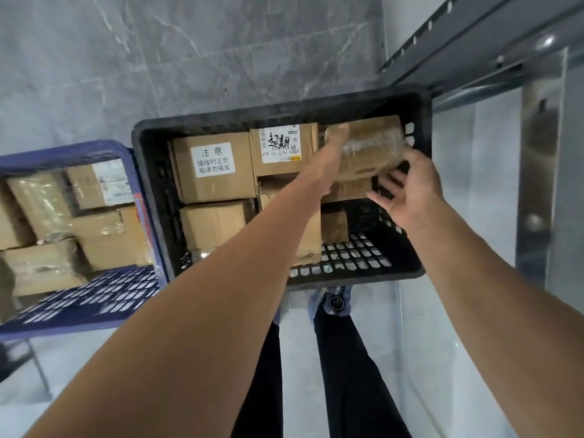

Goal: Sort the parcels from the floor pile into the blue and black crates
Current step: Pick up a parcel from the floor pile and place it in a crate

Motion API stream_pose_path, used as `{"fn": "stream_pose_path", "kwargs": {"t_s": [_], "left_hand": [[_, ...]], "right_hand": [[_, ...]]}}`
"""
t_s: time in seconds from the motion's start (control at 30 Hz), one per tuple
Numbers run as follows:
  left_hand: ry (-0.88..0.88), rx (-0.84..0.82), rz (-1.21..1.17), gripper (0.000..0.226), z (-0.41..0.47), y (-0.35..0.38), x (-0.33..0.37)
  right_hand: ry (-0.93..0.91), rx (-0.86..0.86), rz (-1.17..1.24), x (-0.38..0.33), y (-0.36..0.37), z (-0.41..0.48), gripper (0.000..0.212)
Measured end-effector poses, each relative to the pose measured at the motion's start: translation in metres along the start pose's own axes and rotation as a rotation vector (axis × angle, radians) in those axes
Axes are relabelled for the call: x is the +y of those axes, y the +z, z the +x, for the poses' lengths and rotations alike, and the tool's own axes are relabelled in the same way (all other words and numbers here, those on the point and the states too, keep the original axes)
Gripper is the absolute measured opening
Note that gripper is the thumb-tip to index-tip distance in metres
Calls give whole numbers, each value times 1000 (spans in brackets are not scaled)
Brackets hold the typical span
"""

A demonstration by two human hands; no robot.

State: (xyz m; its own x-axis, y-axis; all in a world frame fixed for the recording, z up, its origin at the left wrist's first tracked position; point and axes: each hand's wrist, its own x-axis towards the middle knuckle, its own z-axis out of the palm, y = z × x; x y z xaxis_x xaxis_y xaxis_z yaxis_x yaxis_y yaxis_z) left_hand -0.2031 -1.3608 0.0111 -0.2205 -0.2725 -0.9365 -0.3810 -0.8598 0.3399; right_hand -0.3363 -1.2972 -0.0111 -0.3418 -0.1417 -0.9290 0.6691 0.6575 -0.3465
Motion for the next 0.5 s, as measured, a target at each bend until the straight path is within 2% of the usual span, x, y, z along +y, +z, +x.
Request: {"fn": "stream_pose_path", "kwargs": {"t_s": [0.13, 0.27, 0.4, 0.5], "left_hand": [[9, 7, -91, 78, 5, -7, -3], [1, 45, -126, 50, 12, -8, -2], [9, 61, -120, 66, 12, -8, 2], [-19, 70, -130, 85, 13, -4, 2]], "right_hand": [[-62, 47, -167, 4, 2, -5, 24], [-124, 22, -193, 7, 3, -9, 26], [-208, 25, -203, 10, 5, -5, 11], [-223, -5, -202, 12, 4, -3, 15]]}}
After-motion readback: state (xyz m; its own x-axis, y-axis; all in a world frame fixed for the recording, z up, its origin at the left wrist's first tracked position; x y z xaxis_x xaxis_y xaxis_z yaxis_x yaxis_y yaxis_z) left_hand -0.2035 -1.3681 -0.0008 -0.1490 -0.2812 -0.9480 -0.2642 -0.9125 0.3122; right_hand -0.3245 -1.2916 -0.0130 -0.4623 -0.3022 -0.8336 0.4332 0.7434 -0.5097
